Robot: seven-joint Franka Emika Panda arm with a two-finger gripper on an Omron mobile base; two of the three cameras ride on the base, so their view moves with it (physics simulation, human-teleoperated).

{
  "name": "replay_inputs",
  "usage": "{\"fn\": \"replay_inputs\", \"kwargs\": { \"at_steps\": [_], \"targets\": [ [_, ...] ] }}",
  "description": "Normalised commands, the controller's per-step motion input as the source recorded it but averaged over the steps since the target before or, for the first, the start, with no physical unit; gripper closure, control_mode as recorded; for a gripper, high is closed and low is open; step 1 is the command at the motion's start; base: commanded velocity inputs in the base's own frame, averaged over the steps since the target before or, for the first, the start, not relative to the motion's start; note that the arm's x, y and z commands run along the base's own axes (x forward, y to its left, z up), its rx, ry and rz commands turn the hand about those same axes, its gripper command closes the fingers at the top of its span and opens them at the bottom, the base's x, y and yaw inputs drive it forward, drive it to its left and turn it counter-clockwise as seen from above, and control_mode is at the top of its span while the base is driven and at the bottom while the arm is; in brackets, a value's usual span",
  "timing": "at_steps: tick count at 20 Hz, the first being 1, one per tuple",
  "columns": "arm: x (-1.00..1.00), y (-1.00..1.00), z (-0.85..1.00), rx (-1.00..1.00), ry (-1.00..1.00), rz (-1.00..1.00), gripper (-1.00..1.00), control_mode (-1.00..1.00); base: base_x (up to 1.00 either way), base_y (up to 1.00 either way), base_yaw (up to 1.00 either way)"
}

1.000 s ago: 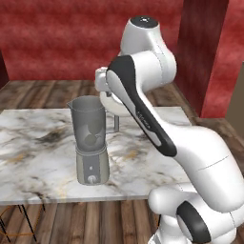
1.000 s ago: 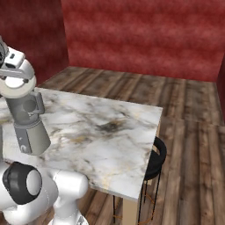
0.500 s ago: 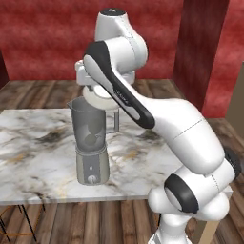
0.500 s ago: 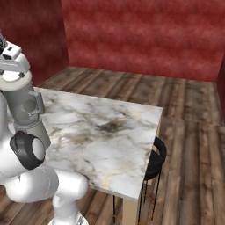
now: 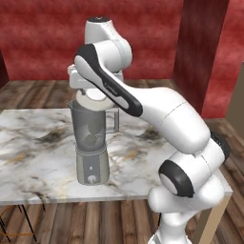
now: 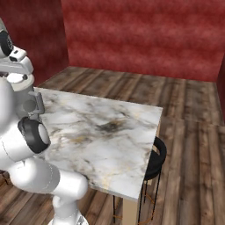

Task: Grab the lime and lemon from the fridge, place them in the blender, close the lid, and turn on the blender to create a marinade.

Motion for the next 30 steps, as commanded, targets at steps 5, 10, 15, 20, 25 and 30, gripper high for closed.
{"fn": "replay_inputs", "kwargs": {
  "at_steps": [5,10,15,20,25,30],
  "targets": [
    [0.20,0.41,-0.18,0.00,0.05,0.00,1.00,-1.00,0.00,0.00,0.00],
    [0.25,0.24,-0.14,0.00,0.03,0.00,1.00,-1.00,0.00,0.00,0.00],
    [0.30,0.04,-0.10,0.00,0.00,0.00,1.00,-1.00,0.00,0.00,0.00],
    [0.10,0.00,-0.08,0.00,-0.01,0.00,1.00,-1.00,0.00,0.00,0.00],
    [-0.07,0.00,-0.07,0.00,-0.14,0.00,1.00,-1.00,0.00,0.00,0.00],
    [-0.03,0.00,-0.18,-0.02,-0.13,0.00,1.00,-1.00,0.00,0.00,0.00]
  ]
}}
